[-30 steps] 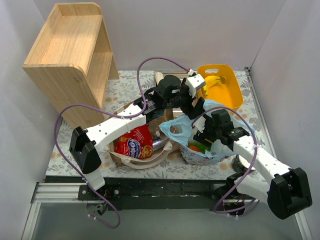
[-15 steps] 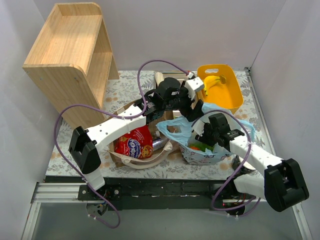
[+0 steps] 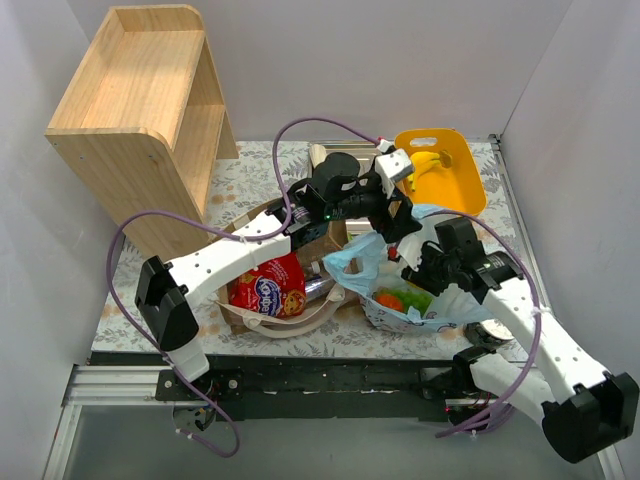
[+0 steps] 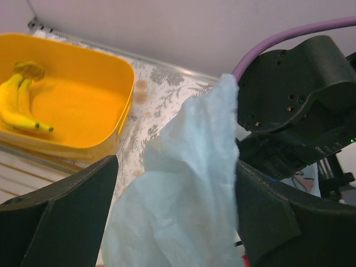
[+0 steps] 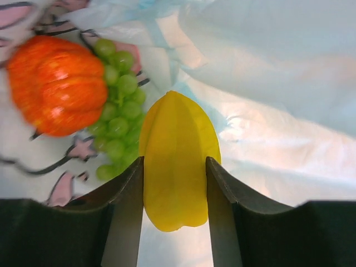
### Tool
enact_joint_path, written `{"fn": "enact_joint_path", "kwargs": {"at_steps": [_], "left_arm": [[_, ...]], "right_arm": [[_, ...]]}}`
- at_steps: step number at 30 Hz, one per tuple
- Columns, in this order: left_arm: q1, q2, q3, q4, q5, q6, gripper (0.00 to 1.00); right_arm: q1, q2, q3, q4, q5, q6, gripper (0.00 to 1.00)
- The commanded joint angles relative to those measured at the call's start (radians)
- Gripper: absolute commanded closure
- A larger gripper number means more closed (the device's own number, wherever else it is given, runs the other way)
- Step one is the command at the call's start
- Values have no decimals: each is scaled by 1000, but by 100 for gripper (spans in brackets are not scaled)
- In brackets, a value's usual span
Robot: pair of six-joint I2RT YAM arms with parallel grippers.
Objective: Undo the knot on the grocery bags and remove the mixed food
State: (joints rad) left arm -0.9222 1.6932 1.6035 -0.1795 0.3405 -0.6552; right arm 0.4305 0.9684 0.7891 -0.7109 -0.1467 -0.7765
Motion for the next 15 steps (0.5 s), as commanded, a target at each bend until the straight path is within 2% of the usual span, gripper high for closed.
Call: {"fn": "enact_joint_path", "kwargs": {"at_steps": [1, 7, 11, 15], "left_arm": [[17, -18, 24, -44, -66, 45, 22], [26, -20, 59, -52, -95, 137, 20], [89, -17, 110, -42, -116, 134, 19], [225, -4, 154, -15, -193, 42, 16]], "right_arm": [[7, -143, 146, -131, -180, -15, 81], [7, -198, 307, -252, -318, 17, 84], [5, -160, 473, -233, -343, 77, 85], [5, -21, 799, -168, -347, 193, 86]]}}
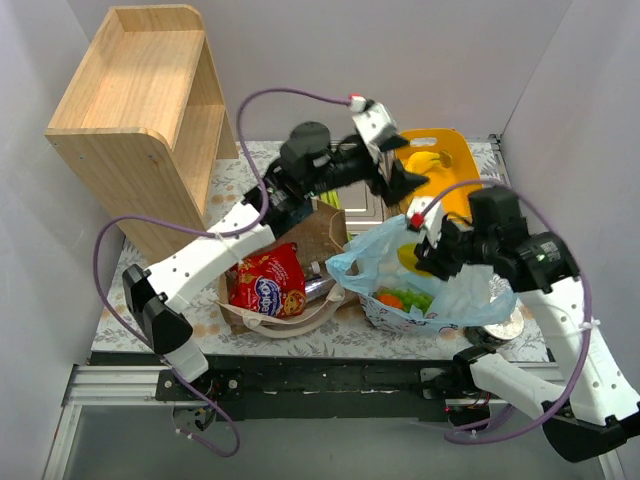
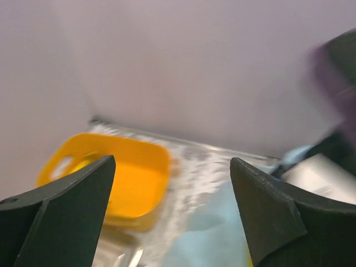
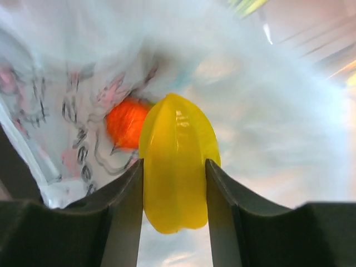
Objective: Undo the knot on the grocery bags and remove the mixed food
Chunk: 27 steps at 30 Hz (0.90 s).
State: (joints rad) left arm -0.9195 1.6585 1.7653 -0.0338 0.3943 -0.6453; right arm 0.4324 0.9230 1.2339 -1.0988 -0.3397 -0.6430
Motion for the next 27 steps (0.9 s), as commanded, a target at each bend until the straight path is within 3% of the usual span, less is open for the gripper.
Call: {"fn": "enact_joint_path", "kwargs": {"at_steps": [1, 6, 8, 9, 13, 16, 21, 27], "left_arm": [[247, 33, 0, -153, -259, -5, 15], [338, 23, -7, -133, -281, -10, 13], [340, 15, -26, -146, -227, 13, 13], [340, 14, -41, -156, -192, 19, 13], [338, 26, -50, -212, 70, 81, 13], [321, 72, -23, -300, 118, 104, 12], [318, 81, -46, -328, 88, 125, 12], [318, 93, -30, -354, 8, 171, 9]], "right_arm": [[0, 92, 421, 227, -156, 71, 87], [-3, 263, 665, 342, -72, 121, 96], [-4, 292, 615, 445, 77, 169, 99], [-4, 289, 574, 582, 135, 177, 99], [-17, 258, 305, 919, 447, 172, 99], [-84, 296, 197, 1040, 516, 204, 99], [-272, 450, 231, 961, 438, 405, 99], [-337, 698, 314, 809, 376, 430, 99]]}}
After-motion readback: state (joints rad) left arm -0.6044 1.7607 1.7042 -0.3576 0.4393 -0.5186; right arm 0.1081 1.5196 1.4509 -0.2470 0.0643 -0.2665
